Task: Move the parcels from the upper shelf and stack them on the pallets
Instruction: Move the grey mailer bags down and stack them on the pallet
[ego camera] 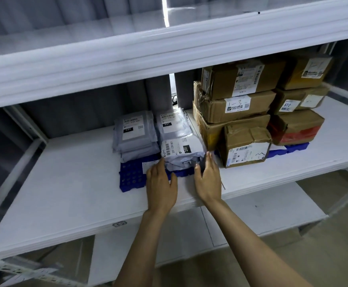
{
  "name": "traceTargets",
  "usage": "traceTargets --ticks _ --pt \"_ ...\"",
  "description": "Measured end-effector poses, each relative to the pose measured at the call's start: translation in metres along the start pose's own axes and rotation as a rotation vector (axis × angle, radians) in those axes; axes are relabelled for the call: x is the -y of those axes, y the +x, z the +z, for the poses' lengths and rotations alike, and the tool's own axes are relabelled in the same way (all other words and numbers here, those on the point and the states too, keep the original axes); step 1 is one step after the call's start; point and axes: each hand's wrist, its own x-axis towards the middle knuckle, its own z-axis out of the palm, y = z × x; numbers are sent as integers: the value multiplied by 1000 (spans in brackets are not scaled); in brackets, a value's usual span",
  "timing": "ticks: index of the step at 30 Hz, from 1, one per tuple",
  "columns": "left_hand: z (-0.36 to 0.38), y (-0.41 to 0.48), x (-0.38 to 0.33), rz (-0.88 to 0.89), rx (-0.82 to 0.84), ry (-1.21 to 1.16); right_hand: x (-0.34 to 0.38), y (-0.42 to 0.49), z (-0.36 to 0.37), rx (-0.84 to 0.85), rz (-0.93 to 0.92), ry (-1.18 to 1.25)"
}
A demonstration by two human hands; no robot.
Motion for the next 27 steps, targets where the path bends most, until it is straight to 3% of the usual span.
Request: traceTargets --ticks 8,13,19,27 --pt "28 -18 -44 -99 -237 32 -30 -1 -59 173 -225 27" --pt "37 -37 -78 -132 -289 83 -34 1 -78 350 -281 120" --pt "44 -52 -107 -172 -292 118 -40 14 -73 566 -172 120" --pt "37 -60 -114 -202 -273 165 -38 14 -77 626 -108 111"
